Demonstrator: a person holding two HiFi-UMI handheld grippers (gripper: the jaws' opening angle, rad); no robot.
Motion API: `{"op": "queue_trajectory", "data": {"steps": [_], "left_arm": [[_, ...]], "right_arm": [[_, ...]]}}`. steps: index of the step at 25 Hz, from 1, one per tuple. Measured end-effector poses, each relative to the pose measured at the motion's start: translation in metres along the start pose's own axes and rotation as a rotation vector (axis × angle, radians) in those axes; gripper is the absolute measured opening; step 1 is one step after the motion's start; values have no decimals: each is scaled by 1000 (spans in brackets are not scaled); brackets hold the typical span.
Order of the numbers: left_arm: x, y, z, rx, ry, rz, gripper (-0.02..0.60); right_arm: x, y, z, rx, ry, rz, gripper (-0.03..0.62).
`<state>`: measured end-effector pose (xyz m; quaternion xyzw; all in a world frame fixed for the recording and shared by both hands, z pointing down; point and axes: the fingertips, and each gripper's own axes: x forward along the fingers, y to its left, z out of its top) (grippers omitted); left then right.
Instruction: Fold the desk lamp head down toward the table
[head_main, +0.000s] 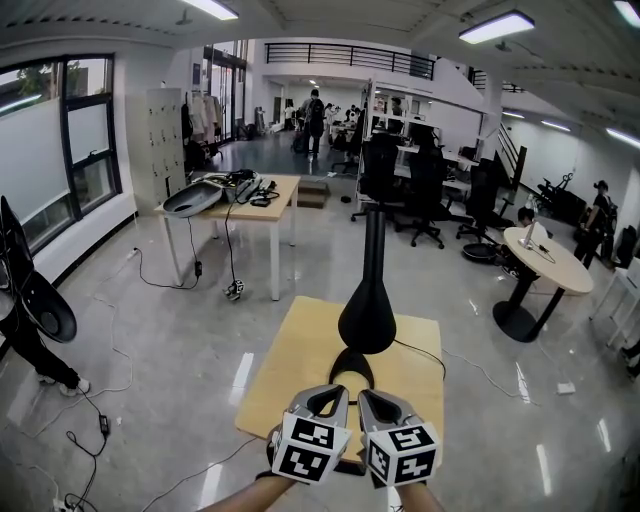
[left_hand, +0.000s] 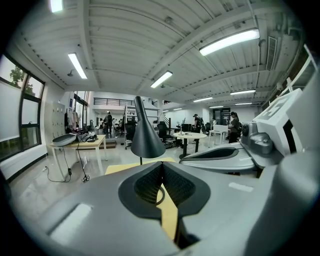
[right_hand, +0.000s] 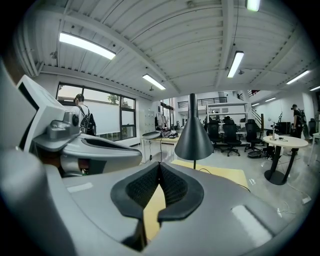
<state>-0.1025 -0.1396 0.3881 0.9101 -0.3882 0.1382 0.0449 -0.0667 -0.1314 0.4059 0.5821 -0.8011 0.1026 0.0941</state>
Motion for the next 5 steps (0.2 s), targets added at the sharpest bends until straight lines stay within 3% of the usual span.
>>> {"op": "queue_trajectory", "data": {"steps": [5], "left_arm": [[-7,8,30,-4,2,0,20]], "right_arm": [[1,4,32,0,5,2,5]]}}
